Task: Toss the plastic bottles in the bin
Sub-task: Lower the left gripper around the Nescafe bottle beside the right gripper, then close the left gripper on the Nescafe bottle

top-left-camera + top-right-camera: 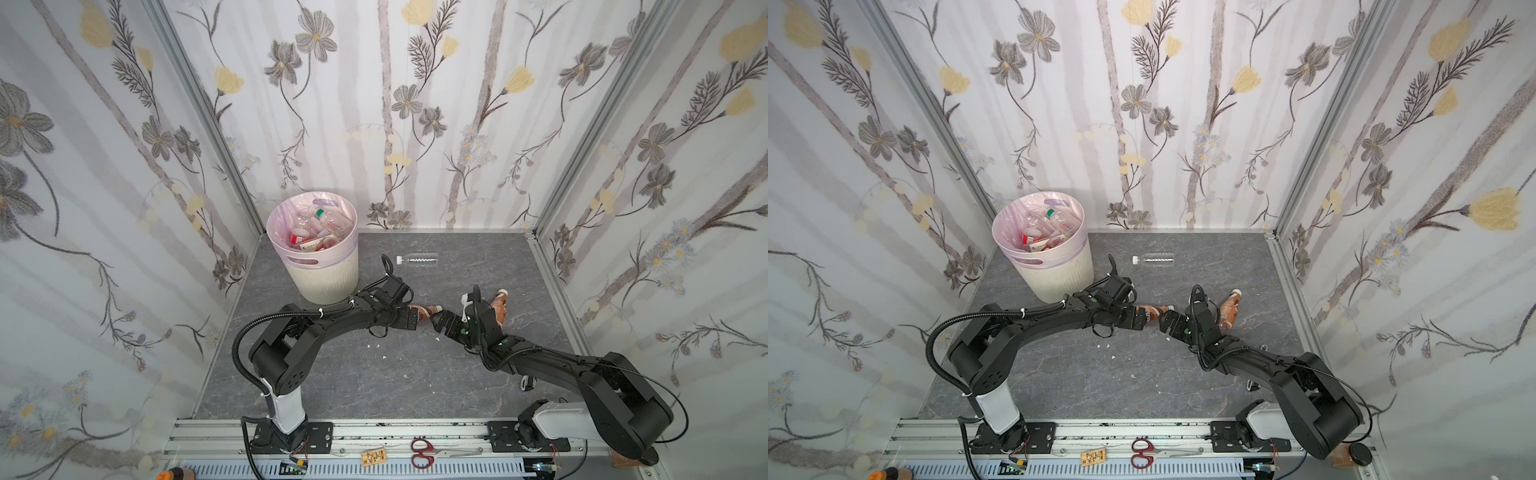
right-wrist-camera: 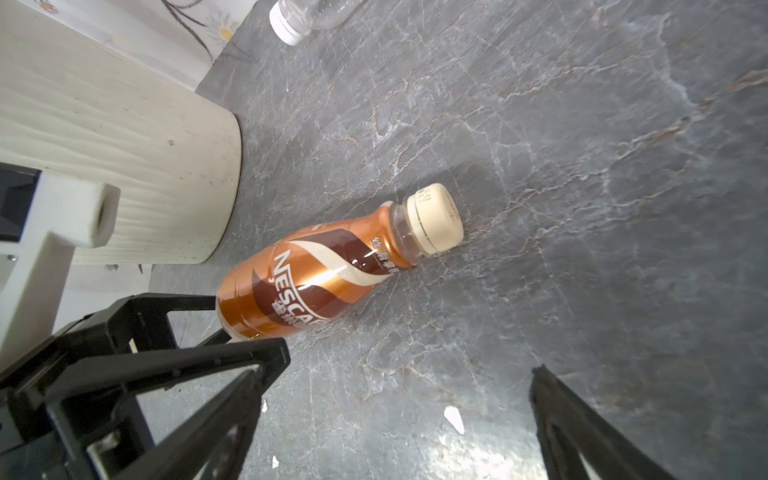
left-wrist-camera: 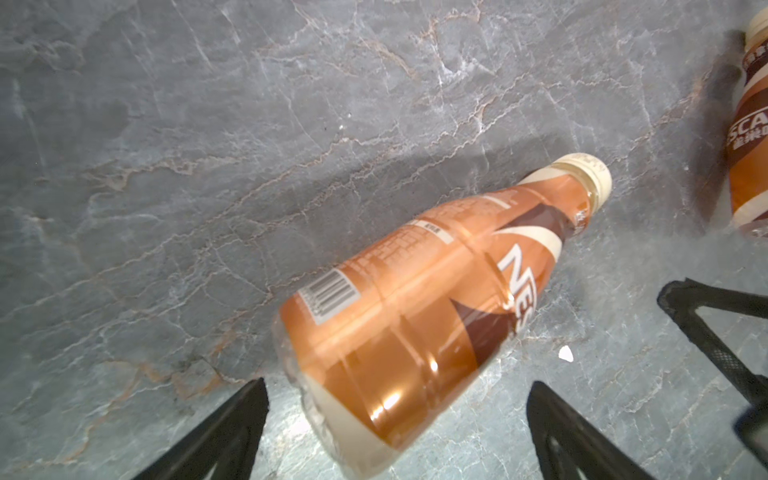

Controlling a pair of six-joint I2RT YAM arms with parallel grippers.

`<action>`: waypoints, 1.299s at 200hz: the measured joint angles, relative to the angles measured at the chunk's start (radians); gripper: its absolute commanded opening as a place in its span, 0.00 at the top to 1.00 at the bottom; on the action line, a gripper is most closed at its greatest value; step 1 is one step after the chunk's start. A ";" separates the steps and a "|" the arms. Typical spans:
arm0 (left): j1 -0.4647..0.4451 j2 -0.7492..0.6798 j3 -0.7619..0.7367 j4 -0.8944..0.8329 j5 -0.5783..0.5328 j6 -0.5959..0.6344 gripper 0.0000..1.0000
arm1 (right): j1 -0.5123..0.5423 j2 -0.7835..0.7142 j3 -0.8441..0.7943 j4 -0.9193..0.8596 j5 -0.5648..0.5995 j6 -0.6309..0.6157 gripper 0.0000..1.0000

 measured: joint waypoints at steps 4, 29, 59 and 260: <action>-0.001 0.002 0.004 -0.002 -0.005 0.001 0.00 | 0.000 0.010 0.008 0.001 -0.007 0.000 0.00; -0.003 0.007 0.025 -0.004 -0.031 0.014 0.00 | -0.008 0.087 0.089 0.012 -0.022 -0.015 0.00; -0.003 0.010 0.045 -0.003 -0.046 0.018 0.00 | -0.019 0.177 0.170 0.008 -0.037 -0.028 0.00; -0.055 -0.007 0.021 -0.004 -0.085 0.050 0.00 | -0.054 0.344 0.351 -0.011 -0.123 -0.071 0.00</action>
